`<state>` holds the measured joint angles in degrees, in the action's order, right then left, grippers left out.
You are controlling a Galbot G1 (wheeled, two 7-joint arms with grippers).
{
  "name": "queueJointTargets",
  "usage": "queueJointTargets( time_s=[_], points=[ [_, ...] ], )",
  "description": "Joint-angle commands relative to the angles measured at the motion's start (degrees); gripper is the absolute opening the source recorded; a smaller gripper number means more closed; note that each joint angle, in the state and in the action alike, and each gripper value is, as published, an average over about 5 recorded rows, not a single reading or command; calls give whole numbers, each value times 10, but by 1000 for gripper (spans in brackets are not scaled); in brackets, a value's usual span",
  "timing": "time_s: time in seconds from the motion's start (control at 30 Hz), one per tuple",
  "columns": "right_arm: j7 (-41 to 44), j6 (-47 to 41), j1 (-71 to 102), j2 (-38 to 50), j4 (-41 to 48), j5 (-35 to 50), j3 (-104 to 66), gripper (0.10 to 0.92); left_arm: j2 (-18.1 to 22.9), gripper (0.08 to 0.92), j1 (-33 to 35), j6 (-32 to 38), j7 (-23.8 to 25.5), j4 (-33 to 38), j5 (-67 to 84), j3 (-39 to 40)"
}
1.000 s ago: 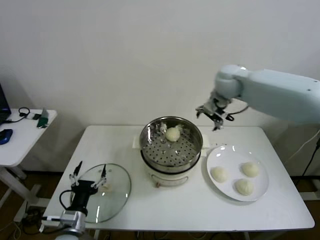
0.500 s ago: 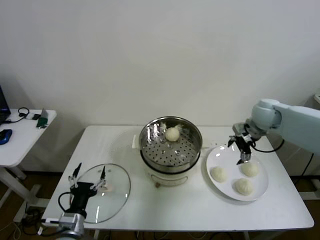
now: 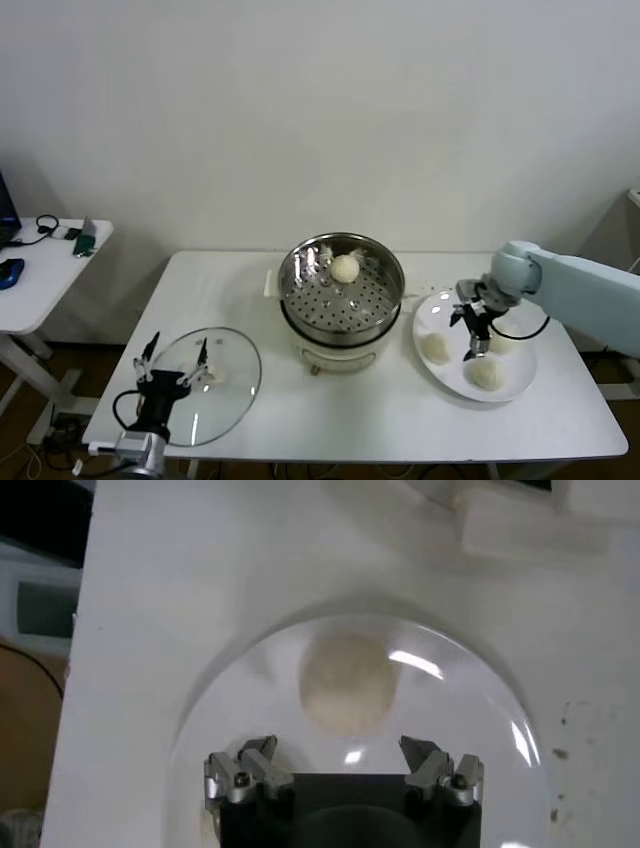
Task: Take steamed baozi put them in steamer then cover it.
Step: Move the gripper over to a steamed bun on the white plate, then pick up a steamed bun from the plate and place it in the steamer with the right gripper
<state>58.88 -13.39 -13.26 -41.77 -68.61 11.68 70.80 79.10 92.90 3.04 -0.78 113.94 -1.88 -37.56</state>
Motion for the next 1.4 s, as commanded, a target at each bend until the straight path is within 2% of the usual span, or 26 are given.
queueJointTargets(
  time_s=[0.03, 0.5, 0.73, 0.97, 1.17, 1.4],
  points=[
    [-2, 0, 55, -49, 61, -9, -50, 823, 0, 823, -1, 0, 0, -2, 0, -1],
    [13, 1, 62, -64, 79, -6, -54, 815, -1, 823, -4, -1, 0, -4, -1, -2],
    [20, 3, 54, -59, 76, -1, -53, 705, -1, 823, -5, -3, 0, -2, -2, -1],
    [19, 3, 34, -46, 65, 15, -44, 661, 0, 823, -5, -3, -1, -1, -2, -1],
    [15, -2, -73, -18, 39, 91, 29, 653, -1, 823, -4, -4, 2, 4, -1, 1],
    [20, -5, -305, -16, 8, 229, 193, 653, 1, 823, -2, -5, 6, 8, 0, 17]
  ],
)
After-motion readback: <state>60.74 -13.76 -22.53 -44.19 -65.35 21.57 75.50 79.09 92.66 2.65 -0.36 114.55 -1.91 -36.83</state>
